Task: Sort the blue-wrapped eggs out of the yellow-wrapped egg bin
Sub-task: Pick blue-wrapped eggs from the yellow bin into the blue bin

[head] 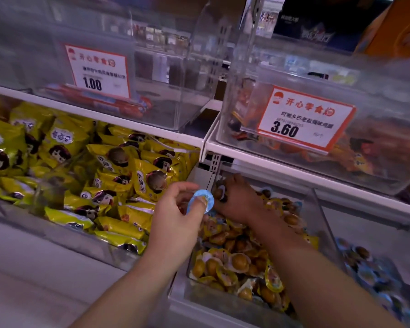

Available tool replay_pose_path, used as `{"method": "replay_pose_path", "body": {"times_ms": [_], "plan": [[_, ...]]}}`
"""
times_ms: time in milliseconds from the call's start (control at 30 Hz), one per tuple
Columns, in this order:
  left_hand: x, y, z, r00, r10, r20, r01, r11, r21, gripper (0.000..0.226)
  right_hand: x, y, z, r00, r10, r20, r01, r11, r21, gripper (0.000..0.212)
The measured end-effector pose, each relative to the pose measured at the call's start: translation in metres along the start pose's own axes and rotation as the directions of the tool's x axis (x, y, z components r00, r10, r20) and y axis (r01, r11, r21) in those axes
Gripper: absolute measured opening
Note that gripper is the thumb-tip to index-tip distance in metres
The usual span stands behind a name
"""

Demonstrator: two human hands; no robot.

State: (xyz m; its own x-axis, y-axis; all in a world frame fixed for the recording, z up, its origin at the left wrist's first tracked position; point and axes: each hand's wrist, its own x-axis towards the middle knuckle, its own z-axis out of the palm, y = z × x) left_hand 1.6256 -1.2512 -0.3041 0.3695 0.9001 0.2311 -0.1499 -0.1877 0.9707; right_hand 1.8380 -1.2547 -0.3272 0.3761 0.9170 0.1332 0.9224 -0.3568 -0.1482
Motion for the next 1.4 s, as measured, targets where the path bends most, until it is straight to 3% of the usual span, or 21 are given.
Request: {"method": "replay_pose_path", "body": {"times_ms": [167, 300, 367, 467, 533, 700, 833, 967, 1067, 1133, 1333, 1400], "plan": [[0.002, 0.002, -0.002, 0.996, -0.085, 0.008, 0.085, 0.990, -0.113, 0.019, -0.045, 0.012, -0.028, 0.993, -0.120, -0.014, 0.121, 0.980, 0.159, 0.024], [0.003, 0.006, -0.003, 0.990, -0.136, 0.023, 0.138, 0.975, -0.174, 0.021, -0.094, 0.035, -0.046, 0.996, -0.089, 0.018, 0.082, 0.963, 0.258, 0.026], [0.001, 0.009, -0.002, 0.992, -0.122, 0.029, 0.125, 0.977, -0.171, 0.023, -0.104, 0.037, -0.054, 0.995, -0.081, 0.053, 0.069, 0.979, 0.192, 0.034], [-0.002, 0.012, 0.000, 0.993, -0.116, 0.026, 0.118, 0.980, -0.159, 0.026, -0.105, 0.028, -0.063, 0.964, -0.095, 0.247, 0.089, 0.995, 0.035, 0.056], [-0.002, 0.014, 0.000, 0.992, -0.123, 0.024, 0.126, 0.980, -0.153, 0.025, -0.097, 0.017, -0.069, 0.947, -0.052, 0.317, 0.053, 0.999, 0.007, 0.054], [0.000, 0.016, -0.001, 0.990, -0.138, 0.002, 0.137, 0.978, -0.157, 0.023, -0.060, -0.012, -0.064, 0.986, -0.067, 0.151, 0.080, 0.993, -0.084, 0.045], [0.001, 0.012, 0.001, 0.987, -0.161, 0.006, 0.161, 0.978, -0.131, 0.025, -0.039, -0.013, -0.036, 0.912, -0.034, 0.409, 0.063, 0.996, -0.058, 0.053], [0.003, 0.011, 0.003, 0.985, -0.173, 0.016, 0.174, 0.979, -0.108, 0.026, -0.032, -0.001, -0.030, 0.930, 0.002, 0.368, 0.013, 0.999, -0.036, 0.061], [0.005, 0.011, 0.002, 0.983, -0.182, 0.005, 0.182, 0.977, -0.109, 0.028, -0.029, -0.002, -0.024, 0.937, 0.056, 0.346, -0.037, 0.997, -0.060, 0.086], [0.005, 0.012, 0.001, 0.983, -0.186, -0.005, 0.184, 0.976, -0.115, 0.029, -0.027, -0.005, -0.019, 0.935, 0.053, 0.350, -0.025, 0.996, -0.084, 0.092], [0.005, 0.014, 0.003, 0.982, -0.189, -0.006, 0.186, 0.975, -0.122, 0.026, -0.023, -0.024, -0.019, 0.953, -0.125, 0.275, 0.194, 0.951, -0.241, 0.058], [0.004, 0.015, 0.004, 0.982, -0.191, -0.008, 0.189, 0.975, -0.119, 0.025, -0.021, -0.026, -0.017, 0.952, -0.125, 0.281, 0.191, 0.956, -0.222, 0.061]]}}
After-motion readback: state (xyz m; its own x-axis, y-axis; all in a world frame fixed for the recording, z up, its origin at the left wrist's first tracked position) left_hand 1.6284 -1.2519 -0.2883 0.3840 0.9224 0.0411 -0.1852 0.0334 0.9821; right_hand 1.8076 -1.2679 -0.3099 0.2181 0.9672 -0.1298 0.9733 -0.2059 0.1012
